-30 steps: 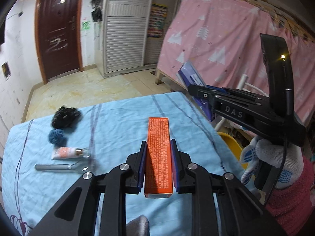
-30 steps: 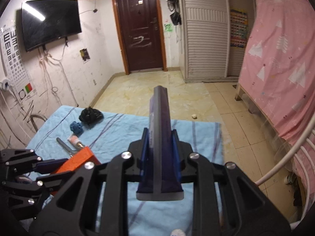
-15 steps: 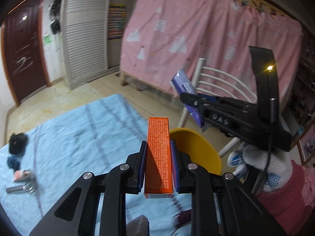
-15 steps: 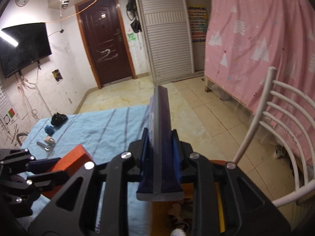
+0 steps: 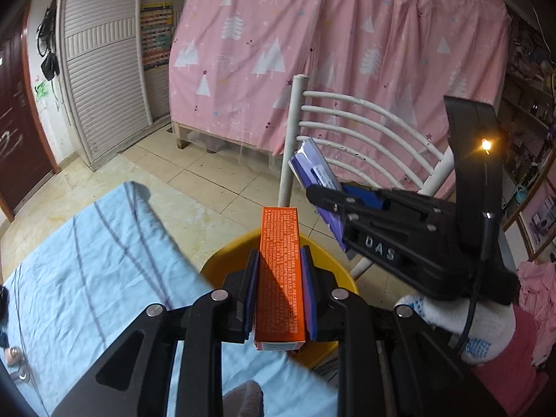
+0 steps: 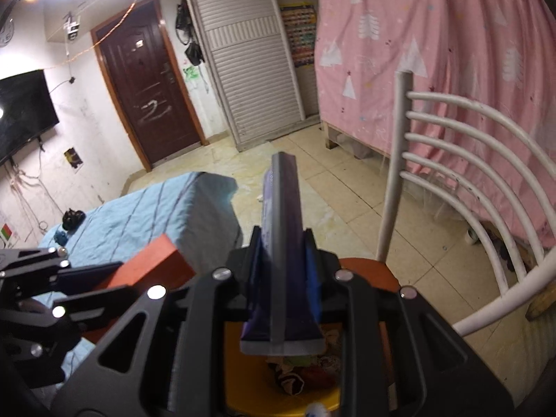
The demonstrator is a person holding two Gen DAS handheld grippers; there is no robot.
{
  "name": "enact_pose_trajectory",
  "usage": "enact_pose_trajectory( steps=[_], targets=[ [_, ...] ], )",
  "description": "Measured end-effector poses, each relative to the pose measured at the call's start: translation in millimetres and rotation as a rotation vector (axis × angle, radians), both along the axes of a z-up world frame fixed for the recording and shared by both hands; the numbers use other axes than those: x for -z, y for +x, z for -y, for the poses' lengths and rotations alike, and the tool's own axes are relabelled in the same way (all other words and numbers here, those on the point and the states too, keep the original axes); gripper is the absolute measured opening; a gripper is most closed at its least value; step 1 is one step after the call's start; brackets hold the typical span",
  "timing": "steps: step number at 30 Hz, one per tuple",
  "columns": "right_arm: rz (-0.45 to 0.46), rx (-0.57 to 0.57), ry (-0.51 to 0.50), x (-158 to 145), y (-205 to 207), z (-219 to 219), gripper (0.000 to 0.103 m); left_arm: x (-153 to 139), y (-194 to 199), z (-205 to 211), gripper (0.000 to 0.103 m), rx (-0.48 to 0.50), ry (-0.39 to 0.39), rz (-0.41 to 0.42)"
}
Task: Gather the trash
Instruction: 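Carry the orange box and purple tube to the yellow bin and open both tools, then move both tools back over the bedsheet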
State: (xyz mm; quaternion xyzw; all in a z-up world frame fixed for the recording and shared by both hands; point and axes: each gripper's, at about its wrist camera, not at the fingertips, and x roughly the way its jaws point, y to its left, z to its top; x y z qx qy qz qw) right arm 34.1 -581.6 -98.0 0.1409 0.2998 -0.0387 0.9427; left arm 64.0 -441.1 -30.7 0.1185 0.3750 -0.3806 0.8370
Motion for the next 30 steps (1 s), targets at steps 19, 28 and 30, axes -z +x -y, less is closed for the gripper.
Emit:
enact_pose_trajectory(
  steps=[19, 28, 30],
  targets=[
    [-0.04, -0.017, 0.012, 5, 14, -22, 0.053, -8, 17, -51, 0.067, -0.115, -0.056, -0.036],
    [-0.033, -0.105, -0.038, -16, 36, -78, 0.062, -32, 35, -122, 0.067, -0.236, -0.092, 0.011],
    [-0.034, -0.136, -0.052, -19, 42, -95, 0.063, -36, 41, -140, 0.067, -0.266, -0.09, 0.023]
  ],
)
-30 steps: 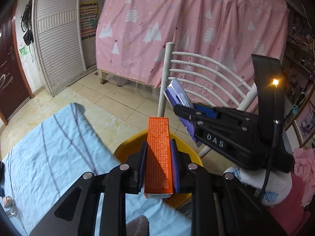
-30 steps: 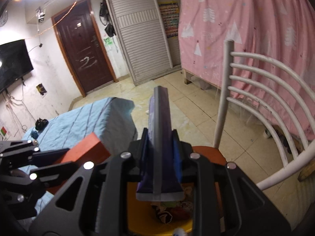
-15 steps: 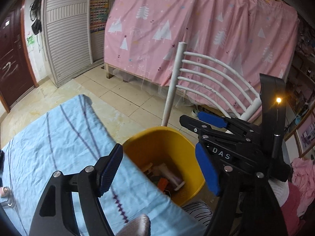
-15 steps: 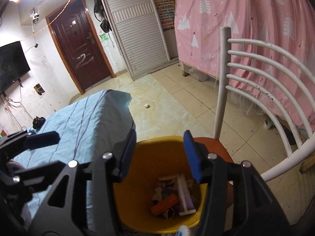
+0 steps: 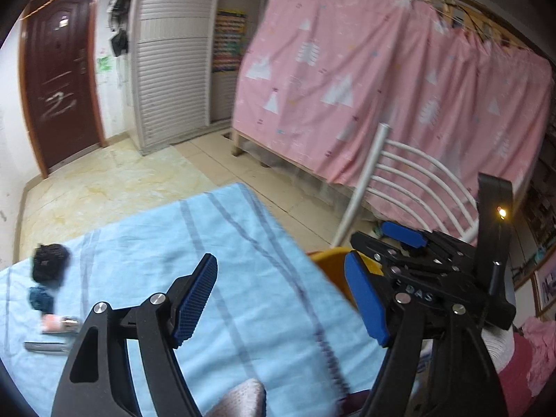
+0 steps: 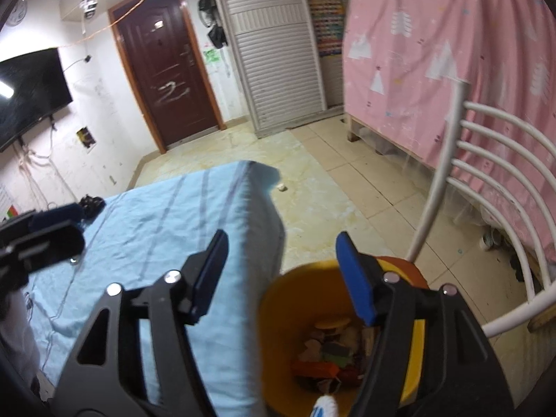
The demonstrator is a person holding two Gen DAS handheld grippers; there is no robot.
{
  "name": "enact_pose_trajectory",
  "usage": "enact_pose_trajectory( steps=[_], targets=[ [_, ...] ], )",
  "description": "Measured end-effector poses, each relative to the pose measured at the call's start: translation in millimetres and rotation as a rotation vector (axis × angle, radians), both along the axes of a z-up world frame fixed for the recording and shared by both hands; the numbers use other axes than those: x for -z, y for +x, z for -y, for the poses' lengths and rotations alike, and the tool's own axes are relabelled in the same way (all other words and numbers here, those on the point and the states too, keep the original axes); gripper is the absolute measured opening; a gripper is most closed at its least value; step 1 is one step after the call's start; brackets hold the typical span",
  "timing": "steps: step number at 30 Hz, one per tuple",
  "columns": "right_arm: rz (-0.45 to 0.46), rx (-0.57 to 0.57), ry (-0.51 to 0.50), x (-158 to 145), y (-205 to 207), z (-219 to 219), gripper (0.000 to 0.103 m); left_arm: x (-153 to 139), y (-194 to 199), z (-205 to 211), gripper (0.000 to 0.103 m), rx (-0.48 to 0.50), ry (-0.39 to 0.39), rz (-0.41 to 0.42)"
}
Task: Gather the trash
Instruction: 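Move both tools back over the bedsheet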
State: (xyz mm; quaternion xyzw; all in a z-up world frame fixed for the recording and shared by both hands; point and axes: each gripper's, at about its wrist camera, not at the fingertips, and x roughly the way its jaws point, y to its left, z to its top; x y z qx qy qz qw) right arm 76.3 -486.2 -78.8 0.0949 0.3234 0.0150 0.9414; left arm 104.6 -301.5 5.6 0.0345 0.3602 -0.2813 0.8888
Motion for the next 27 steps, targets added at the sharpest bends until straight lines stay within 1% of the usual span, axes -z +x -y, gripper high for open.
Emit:
enact_pose_trajectory(
  steps=[5, 12, 16, 19, 22, 27],
  targets=[
    [-0.005, -0.065, -0.02, -5, 13, -36, 0.065, -10, 12, -44, 0.067, -0.072, 0.027, 0.035],
    [-0.023, -0.168, -0.056, -10, 35, -95, 0.065, -16, 35, -106, 0.067, -0.169, 0.034, 0.047],
    [-0.029, -0.225, -0.075, -11, 42, -126, 0.068, -13, 56, -141, 0.067, -0.228, 0.048, 0.038],
    [-0.029, -0.268, -0.088, -12, 46, -150, 0.07, -10, 76, -165, 0.067, -0.27, 0.083, 0.037],
    [-0.035, -0.307, -0.091, -11, 51, -168, 0.07, -5, 92, -181, 0.067, -0.297, 0.109, 0.023],
    [-0.05, -0.365, -0.107, -9, 62, -197, 0.071, 6, 119, -201, 0.067, -0.311, 0.148, -0.019]
  ],
)
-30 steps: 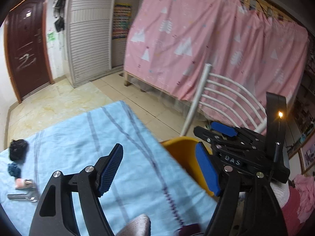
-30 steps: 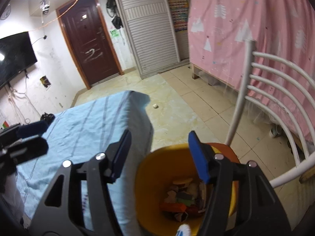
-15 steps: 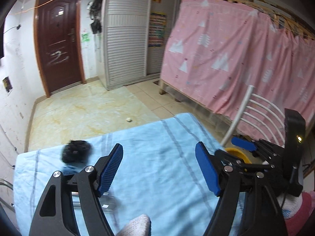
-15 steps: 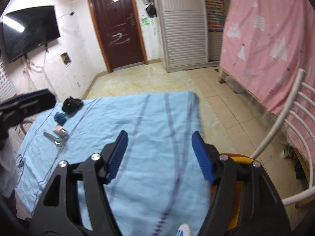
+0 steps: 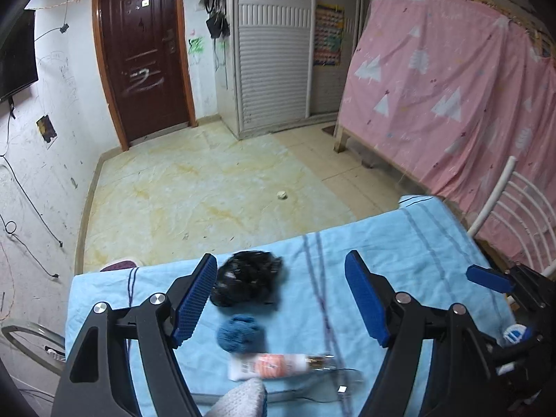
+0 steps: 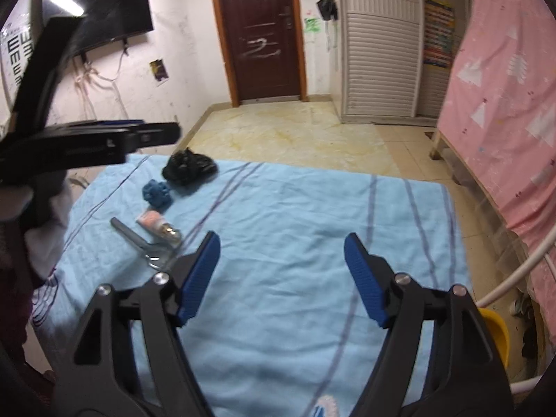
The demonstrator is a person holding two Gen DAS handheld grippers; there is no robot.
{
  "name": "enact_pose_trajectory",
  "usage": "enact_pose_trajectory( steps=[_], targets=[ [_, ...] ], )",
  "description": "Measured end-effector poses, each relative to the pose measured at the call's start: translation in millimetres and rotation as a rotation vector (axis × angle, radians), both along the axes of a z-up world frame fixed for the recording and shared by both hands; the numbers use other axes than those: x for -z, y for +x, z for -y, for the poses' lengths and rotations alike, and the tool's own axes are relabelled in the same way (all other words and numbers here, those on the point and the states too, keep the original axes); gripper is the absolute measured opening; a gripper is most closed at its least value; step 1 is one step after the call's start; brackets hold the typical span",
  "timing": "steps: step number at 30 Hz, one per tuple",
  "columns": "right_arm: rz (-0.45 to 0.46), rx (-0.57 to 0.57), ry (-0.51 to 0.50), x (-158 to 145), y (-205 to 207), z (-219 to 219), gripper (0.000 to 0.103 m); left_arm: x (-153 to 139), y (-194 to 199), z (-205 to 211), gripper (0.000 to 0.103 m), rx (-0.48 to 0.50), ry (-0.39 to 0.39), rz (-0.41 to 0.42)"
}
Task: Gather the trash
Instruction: 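Grasp the black plastic bag with the left tool while the right tool grasps the blue knit ball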
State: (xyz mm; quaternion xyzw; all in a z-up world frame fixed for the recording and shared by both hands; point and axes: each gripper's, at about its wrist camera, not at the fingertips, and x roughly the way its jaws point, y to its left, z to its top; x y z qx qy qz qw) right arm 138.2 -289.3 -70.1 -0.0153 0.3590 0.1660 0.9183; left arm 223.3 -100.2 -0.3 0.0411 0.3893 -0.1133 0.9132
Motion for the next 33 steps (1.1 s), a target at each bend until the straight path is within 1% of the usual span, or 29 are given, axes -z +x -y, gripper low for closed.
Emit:
enact_pose_trajectory(
  steps=[5, 14, 16, 18, 21, 24, 28, 33],
  targets=[
    [-0.009, -0.041, -0.023, 1, 6, -24, 0.075, 19, 21, -13, 0.067, -0.017, 0.011, -0.052],
    [-0.028, -0.075, -0.045, 3, 15, -47, 0.076, 57, 49, -15, 0.066, -0.007, 0.059, -0.139],
    [-0.031, -0.082, -0.054, 4, 16, -53, 0.076, 64, 51, -16, 0.055, -0.002, 0.064, -0.16],
    [-0.036, -0.089, -0.06, 5, 17, -59, 0.077, 70, 52, -19, 0.038, -0.002, 0.053, -0.179],
    [-0.04, -0.099, -0.065, 7, 19, -67, 0.077, 73, 53, -25, 0.027, -0.009, 0.027, -0.18],
    [-0.045, -0.113, -0.069, 8, 22, -77, 0.077, 72, 53, -35, 0.024, -0.013, -0.023, -0.184],
    [-0.042, -0.145, -0.069, 8, 25, -92, 0.078, 68, 50, -50, 0.024, -0.024, -0.073, -0.172],
    [-0.054, -0.193, -0.043, 10, 36, -116, 0.078, 53, 44, -72, 0.024, -0.061, -0.097, -0.137]
  ],
)
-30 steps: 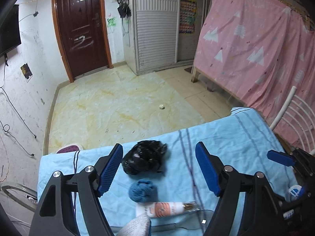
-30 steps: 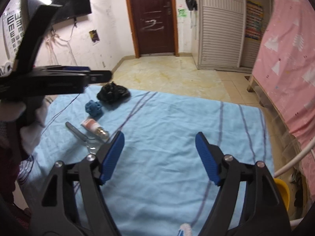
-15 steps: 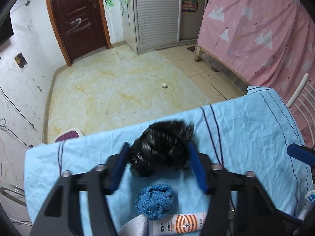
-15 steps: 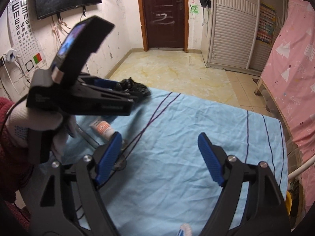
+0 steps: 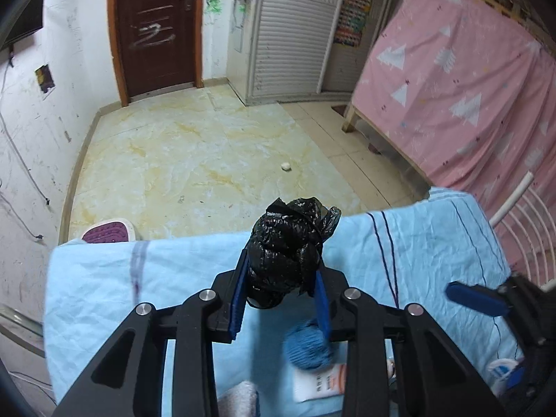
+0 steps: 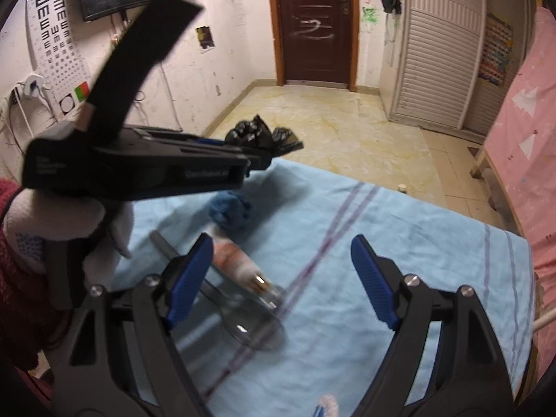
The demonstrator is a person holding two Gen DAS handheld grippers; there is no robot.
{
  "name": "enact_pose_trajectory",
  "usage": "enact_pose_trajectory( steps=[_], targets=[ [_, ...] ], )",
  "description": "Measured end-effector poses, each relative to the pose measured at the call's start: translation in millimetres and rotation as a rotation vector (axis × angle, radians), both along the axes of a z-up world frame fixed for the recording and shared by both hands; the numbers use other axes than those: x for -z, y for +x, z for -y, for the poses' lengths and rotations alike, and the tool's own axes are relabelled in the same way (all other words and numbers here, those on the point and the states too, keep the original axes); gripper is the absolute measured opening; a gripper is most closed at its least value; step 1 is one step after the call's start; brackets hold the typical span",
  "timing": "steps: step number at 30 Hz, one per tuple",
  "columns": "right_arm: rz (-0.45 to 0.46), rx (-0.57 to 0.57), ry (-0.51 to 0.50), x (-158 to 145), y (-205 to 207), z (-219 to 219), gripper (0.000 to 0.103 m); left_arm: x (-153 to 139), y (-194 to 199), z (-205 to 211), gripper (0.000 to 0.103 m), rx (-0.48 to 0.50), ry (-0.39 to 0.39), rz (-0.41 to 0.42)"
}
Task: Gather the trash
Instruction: 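Grasp the black plastic bag with the left tool while the right tool grasps the blue knit ball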
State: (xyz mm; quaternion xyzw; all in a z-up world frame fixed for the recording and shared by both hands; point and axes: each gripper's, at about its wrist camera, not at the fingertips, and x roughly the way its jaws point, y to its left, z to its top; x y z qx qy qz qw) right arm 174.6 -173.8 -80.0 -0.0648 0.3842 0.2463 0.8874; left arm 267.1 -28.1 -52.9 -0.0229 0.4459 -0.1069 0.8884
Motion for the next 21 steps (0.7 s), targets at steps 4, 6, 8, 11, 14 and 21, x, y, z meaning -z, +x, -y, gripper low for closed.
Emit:
enact_pose_trajectory(
  steps=[4, 6, 8, 11, 14, 21],
  targets=[
    [-0.02, -0.02, 0.026, 4, 9, -15, 0.078, -11, -7, -19, 0.024, -0.027, -0.014, 0.026],
    [-0.028, -0.03, 0.03, 7, 14, -24, 0.078, -15, -9, -27, 0.024, -0.04, -0.023, 0.035],
    [-0.032, -0.032, 0.019, 10, 18, -33, 0.078, -19, -11, -37, 0.024, -0.057, -0.032, 0.041],
    [-0.05, -0.024, 0.021, 14, 26, -41, 0.078, -20, -14, -50, 0.024, -0.075, -0.043, 0.047],
    [-0.069, -0.014, 0.01, 18, 33, -49, 0.078, -20, -18, -62, 0.024, -0.094, -0.059, 0.048],
    [-0.085, 0.014, -0.036, 24, 40, -57, 0.028, -20, -27, -75, 0.024, -0.117, -0.066, 0.051]
  ],
)
